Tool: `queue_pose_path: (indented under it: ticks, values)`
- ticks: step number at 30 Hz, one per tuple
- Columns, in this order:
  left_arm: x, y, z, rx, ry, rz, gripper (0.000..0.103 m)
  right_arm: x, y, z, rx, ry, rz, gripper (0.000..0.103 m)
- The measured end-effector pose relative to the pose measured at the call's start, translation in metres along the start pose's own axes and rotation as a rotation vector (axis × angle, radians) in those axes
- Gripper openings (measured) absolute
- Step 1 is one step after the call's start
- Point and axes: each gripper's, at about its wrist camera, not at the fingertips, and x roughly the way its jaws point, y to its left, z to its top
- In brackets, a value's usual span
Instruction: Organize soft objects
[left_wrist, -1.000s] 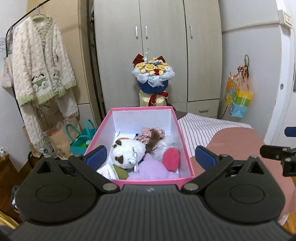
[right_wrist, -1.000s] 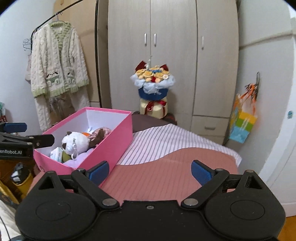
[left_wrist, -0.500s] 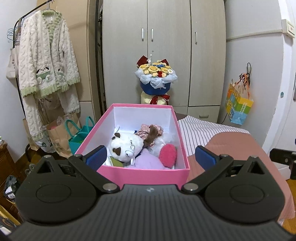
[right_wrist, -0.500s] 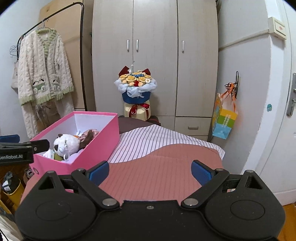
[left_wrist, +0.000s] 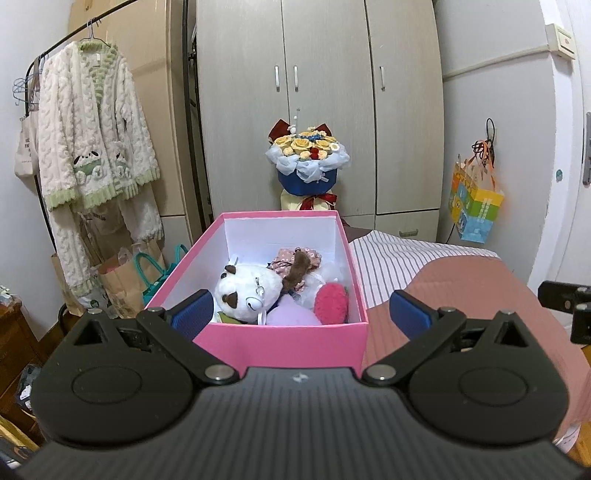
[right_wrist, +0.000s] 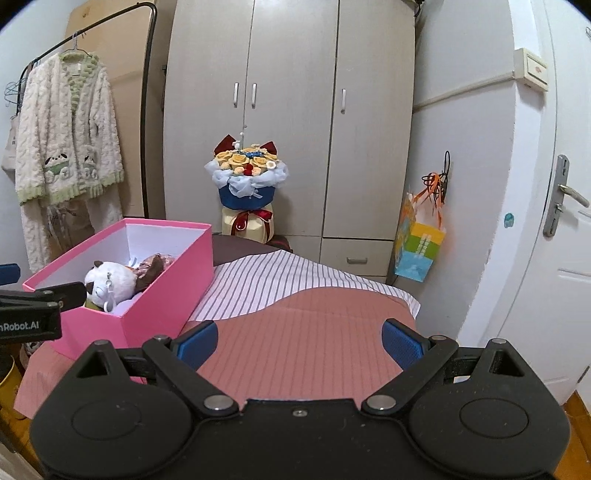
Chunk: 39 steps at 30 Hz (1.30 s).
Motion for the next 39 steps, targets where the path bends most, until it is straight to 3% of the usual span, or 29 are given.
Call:
queue_pose_path:
  ticks: [23, 39]
  values:
    - [-0.001, -0.006, -0.009, -0.005, -0.021, 0.015, 0.103, -0.016, -0.001, -0.013, 0.006, -0.084, -0.035, 0.097]
    - [-0.001, -0.004, -0.012, -0.024, -0.004, 0.024, 0.103, -0.010, 0.000, -0.019, 0.017, -0.047, -0.037, 0.098]
